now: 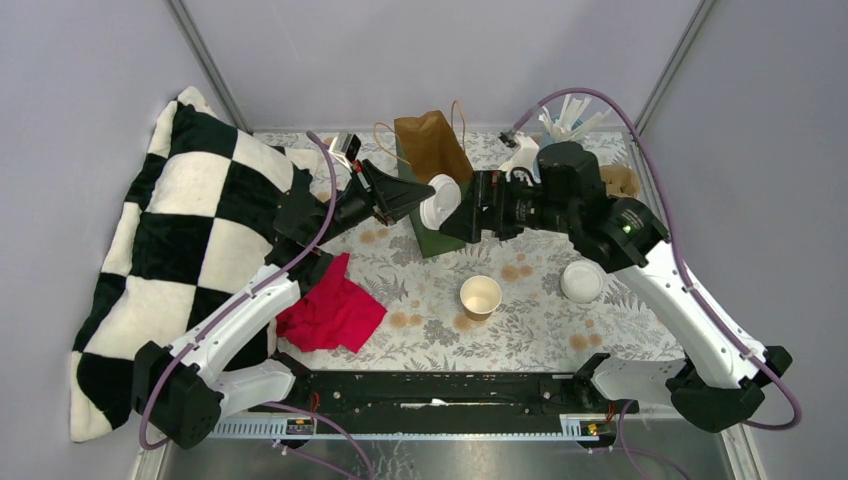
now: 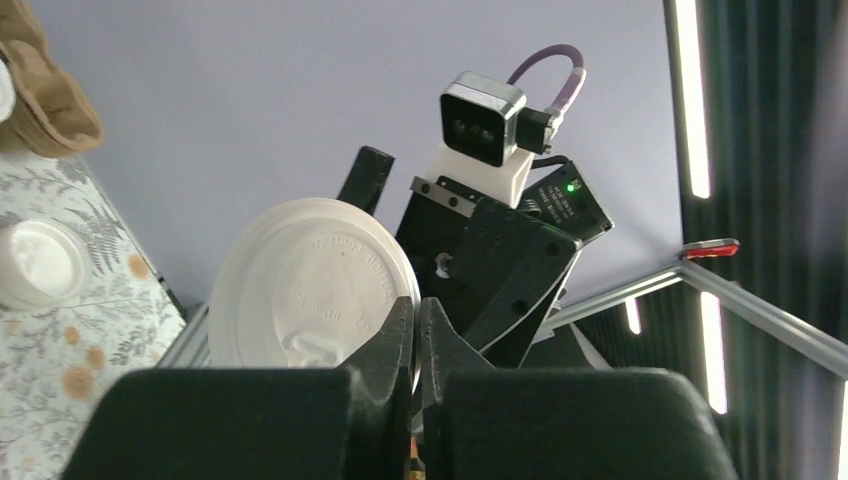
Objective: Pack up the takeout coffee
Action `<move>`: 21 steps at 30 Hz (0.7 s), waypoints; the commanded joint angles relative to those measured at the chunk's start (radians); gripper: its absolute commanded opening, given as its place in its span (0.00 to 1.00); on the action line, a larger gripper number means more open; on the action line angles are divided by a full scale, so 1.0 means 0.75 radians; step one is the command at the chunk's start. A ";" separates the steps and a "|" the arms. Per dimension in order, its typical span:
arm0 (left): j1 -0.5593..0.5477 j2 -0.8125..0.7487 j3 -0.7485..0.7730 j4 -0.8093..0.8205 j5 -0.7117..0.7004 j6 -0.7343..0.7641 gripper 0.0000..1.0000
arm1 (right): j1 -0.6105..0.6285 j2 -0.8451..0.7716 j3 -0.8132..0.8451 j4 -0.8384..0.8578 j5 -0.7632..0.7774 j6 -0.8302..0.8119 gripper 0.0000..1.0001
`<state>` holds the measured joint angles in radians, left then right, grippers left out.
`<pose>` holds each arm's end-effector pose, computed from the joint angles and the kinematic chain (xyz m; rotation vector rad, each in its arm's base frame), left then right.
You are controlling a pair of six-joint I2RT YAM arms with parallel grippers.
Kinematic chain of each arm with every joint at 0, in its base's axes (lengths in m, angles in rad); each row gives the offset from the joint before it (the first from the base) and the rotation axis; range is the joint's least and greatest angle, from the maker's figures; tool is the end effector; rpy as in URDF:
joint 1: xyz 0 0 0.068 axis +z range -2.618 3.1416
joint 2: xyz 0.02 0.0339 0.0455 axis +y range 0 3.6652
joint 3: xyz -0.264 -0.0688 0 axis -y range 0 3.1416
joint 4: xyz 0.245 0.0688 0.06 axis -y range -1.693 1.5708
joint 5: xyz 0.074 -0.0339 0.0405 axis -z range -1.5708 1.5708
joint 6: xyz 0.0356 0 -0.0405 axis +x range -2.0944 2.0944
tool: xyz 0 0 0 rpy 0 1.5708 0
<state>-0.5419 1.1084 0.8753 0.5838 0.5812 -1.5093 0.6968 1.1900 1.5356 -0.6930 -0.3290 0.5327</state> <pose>0.2057 -0.1467 0.3872 -0.1278 1.6064 -2.0421 0.1716 0.1586 0.4614 -0.4073 2.0305 1.1111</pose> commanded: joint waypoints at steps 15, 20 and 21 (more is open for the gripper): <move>0.003 -0.040 0.040 0.083 0.016 -0.108 0.00 | 0.141 0.109 0.142 0.094 0.229 0.048 0.92; 0.003 -0.030 0.030 0.110 0.023 -0.122 0.00 | 0.141 0.105 0.127 0.127 0.240 0.052 0.99; 0.003 -0.028 0.029 0.117 0.024 -0.126 0.00 | 0.139 0.108 0.128 0.132 0.240 0.053 0.99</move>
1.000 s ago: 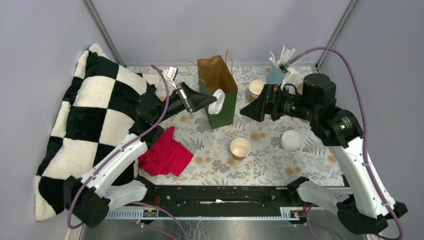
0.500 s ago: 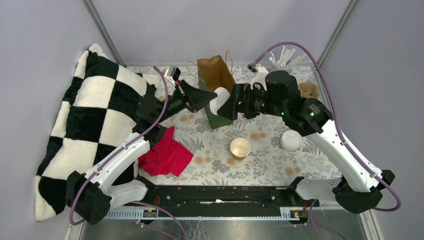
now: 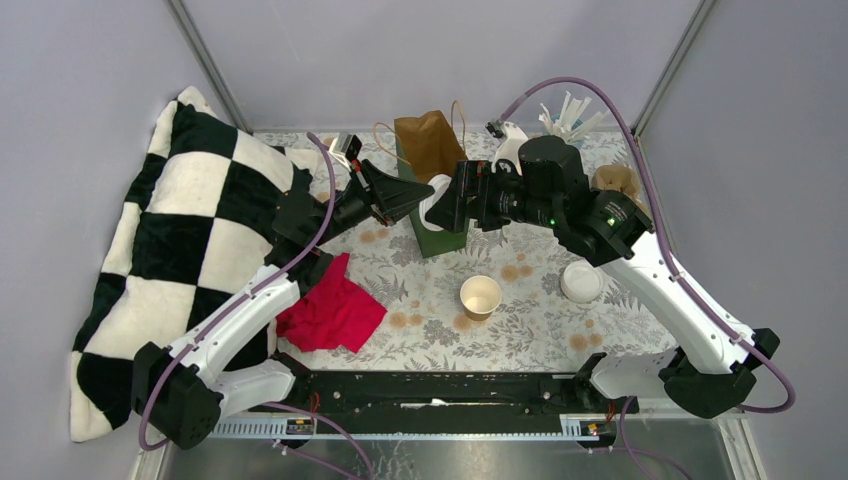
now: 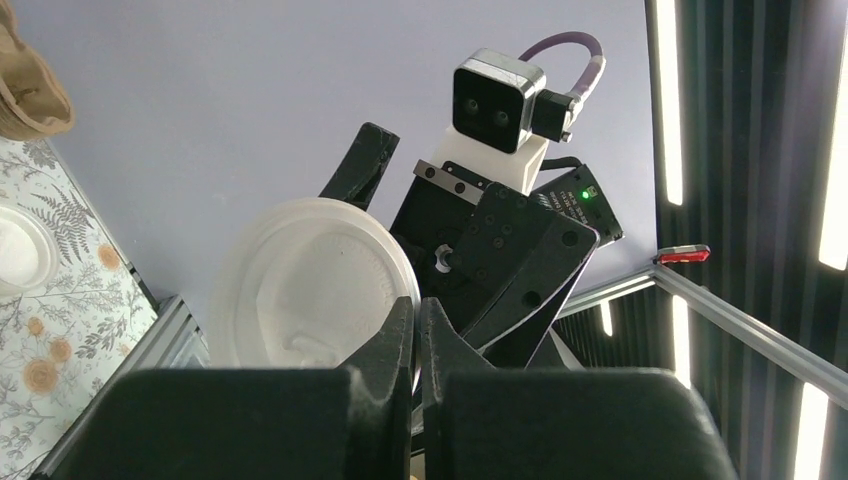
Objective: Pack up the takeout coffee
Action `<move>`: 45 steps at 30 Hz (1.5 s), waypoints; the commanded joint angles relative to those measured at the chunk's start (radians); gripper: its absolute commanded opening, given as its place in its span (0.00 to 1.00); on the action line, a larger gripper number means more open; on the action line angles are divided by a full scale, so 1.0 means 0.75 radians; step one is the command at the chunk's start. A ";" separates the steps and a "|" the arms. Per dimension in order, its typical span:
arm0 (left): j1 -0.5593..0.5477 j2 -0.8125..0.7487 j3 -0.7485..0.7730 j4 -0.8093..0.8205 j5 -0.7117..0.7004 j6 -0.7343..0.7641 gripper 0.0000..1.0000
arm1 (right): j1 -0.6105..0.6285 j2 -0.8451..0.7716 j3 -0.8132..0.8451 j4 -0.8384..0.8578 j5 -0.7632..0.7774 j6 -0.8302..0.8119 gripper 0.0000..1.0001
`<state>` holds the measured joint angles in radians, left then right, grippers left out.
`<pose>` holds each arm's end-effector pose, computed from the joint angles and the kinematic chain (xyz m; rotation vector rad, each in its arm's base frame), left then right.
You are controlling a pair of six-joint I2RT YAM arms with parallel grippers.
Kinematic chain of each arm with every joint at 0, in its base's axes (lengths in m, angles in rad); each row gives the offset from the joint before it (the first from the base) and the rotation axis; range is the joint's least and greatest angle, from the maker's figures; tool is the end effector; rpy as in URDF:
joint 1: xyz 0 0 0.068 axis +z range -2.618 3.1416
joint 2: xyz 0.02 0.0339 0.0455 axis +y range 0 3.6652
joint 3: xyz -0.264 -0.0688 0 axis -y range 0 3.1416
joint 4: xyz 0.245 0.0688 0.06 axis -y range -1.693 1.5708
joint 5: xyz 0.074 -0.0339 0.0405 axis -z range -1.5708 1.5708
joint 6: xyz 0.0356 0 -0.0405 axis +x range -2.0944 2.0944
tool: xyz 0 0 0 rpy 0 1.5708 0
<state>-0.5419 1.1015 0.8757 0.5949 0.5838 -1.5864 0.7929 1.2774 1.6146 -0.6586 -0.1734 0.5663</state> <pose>0.2037 -0.1455 0.3900 -0.1760 1.6074 -2.1053 0.1770 0.1885 0.4694 -0.3569 2.0082 1.0601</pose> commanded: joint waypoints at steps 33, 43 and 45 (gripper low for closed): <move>0.004 -0.057 0.020 -0.043 0.030 0.032 0.34 | 0.012 -0.004 0.003 0.048 0.039 0.002 0.74; 0.104 -0.193 0.158 -0.931 -0.029 0.583 0.80 | 0.012 -0.062 -0.039 -0.378 0.158 -0.131 0.74; 0.105 -0.181 0.243 -1.175 -0.095 0.768 0.87 | 0.012 -0.038 -0.069 -0.530 0.190 -0.169 0.74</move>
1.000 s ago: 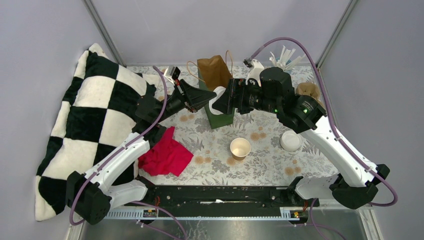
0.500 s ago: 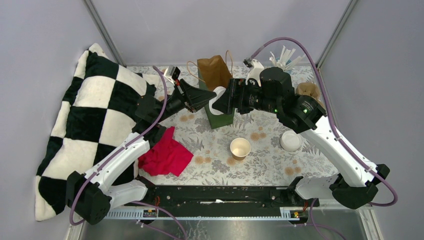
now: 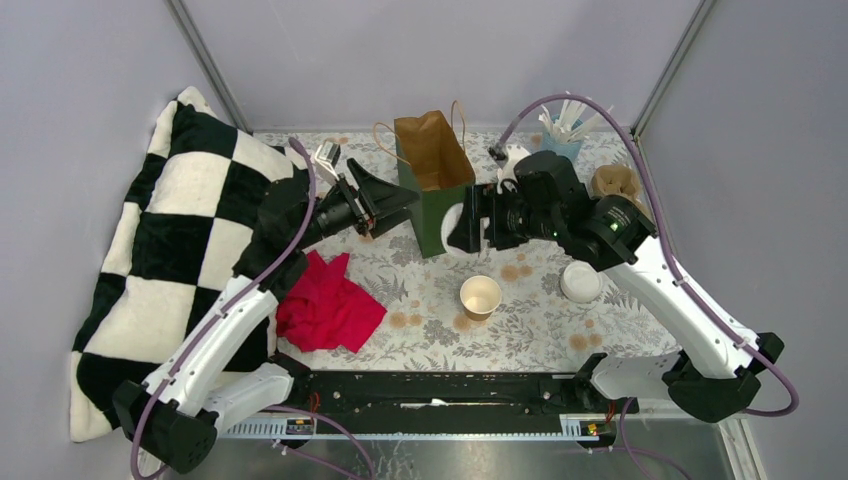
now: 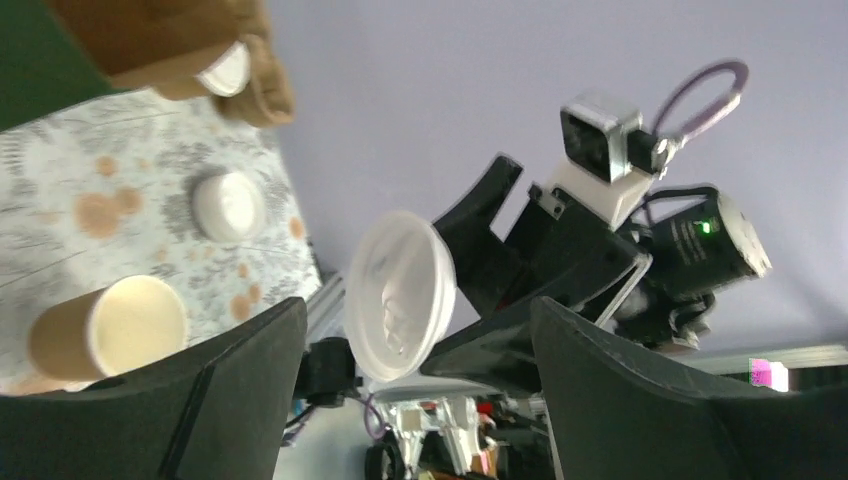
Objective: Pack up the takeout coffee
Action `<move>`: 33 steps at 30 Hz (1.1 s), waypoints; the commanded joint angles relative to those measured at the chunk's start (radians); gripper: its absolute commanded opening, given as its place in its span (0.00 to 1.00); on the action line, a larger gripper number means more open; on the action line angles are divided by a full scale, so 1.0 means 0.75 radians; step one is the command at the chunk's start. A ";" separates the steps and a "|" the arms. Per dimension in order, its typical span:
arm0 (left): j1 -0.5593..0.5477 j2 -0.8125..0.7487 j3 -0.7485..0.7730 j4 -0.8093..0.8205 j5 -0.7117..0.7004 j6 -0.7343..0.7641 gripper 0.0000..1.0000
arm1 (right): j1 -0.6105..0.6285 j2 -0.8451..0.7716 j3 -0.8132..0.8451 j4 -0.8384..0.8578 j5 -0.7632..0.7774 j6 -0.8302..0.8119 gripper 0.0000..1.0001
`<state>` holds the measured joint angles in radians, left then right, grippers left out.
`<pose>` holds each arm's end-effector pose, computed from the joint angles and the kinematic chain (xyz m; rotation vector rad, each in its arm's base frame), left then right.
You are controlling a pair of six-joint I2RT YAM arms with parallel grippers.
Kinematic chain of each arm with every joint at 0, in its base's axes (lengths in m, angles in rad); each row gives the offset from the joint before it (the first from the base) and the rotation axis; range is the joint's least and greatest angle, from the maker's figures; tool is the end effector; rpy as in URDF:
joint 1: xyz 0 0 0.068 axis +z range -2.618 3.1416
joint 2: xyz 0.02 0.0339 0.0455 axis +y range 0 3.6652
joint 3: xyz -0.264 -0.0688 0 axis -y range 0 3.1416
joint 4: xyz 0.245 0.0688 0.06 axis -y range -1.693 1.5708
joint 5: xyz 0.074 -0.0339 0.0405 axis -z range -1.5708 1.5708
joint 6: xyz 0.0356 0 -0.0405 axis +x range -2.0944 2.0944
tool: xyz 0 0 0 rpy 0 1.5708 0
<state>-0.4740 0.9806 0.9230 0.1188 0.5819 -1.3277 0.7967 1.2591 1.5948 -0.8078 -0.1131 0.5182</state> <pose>0.1910 -0.1200 0.3850 -0.2187 1.8346 -1.7945 0.1705 0.1801 0.4524 -0.3759 2.1396 0.9095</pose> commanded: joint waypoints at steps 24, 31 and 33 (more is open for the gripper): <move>0.014 -0.023 0.000 -0.687 -0.110 0.637 0.94 | 0.007 0.435 -0.306 -0.406 0.218 -0.087 0.78; 0.014 0.016 0.021 -0.701 -0.106 0.675 0.94 | 0.007 0.489 -0.294 -0.364 0.186 -0.098 0.78; 0.014 0.027 0.030 -0.711 -0.107 0.687 0.94 | 0.008 0.505 -0.296 -0.358 0.178 -0.099 0.79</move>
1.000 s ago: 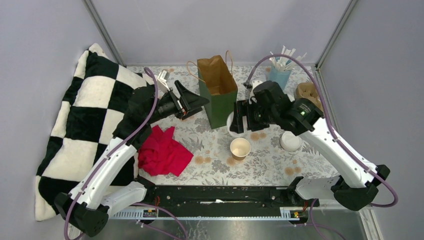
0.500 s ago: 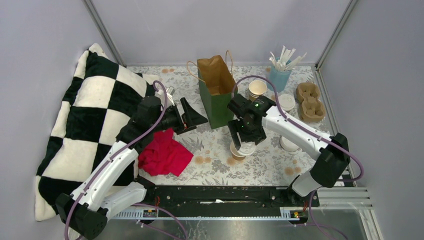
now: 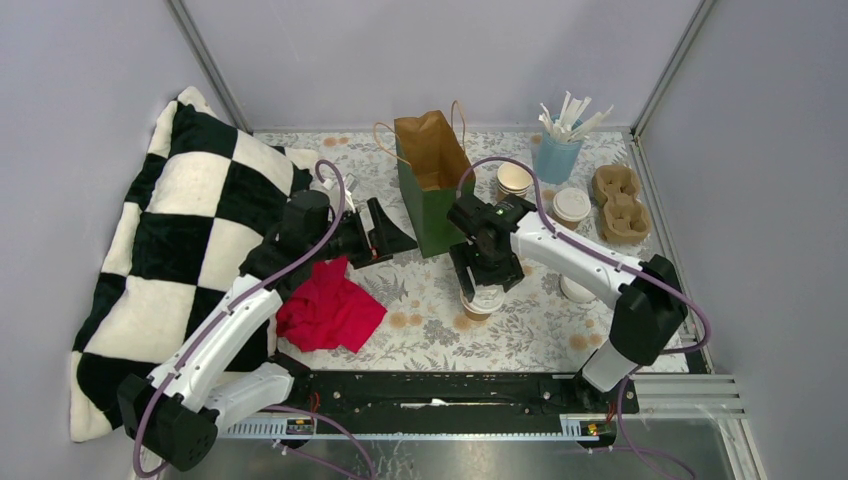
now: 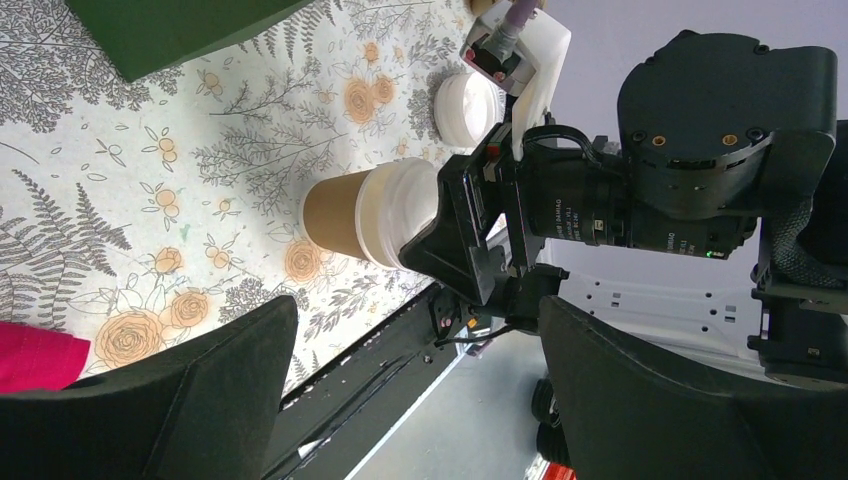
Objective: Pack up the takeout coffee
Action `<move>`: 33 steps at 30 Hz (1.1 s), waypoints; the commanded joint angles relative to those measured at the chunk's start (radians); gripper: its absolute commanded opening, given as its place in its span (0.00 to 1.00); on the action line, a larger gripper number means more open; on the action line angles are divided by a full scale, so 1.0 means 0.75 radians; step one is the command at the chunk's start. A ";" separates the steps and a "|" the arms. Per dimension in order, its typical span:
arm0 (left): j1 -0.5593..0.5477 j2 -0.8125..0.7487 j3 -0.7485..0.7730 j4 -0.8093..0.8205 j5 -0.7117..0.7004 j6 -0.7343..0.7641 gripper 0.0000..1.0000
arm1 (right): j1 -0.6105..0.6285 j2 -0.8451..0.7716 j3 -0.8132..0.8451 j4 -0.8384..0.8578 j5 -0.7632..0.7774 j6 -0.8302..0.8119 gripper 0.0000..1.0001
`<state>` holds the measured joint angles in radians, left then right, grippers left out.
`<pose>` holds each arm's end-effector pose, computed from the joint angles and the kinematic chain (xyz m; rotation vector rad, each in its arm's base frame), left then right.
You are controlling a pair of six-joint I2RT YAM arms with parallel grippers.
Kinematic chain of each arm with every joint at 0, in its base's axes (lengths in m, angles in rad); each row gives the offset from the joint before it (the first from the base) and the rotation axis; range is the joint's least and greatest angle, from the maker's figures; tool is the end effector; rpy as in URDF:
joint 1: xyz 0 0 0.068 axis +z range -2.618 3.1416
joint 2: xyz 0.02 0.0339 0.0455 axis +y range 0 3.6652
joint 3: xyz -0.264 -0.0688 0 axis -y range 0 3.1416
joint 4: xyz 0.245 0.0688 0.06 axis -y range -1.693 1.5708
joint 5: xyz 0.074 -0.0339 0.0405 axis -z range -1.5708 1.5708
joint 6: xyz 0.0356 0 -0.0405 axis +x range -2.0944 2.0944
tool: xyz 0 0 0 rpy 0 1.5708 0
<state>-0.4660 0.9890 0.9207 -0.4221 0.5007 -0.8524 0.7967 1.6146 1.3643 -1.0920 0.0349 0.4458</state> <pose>0.1855 -0.1124 0.3276 -0.0932 2.2706 -1.2791 0.2166 0.2198 0.2680 -0.5059 2.8876 0.1542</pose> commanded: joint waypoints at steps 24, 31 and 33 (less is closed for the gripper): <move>0.004 0.044 0.054 -0.028 0.005 0.101 0.95 | 0.024 0.069 0.030 0.035 0.008 -0.001 0.83; 0.004 0.057 0.062 -0.044 0.009 0.121 0.95 | 0.023 0.049 0.050 0.031 0.007 0.006 0.92; 0.004 0.061 0.061 -0.045 0.013 0.124 0.94 | 0.024 0.025 0.056 0.028 0.000 0.010 0.95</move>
<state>-0.4660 1.0298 0.9276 -0.4725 0.5011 -0.7822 0.8032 1.6672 1.3663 -1.0637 0.0177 0.4461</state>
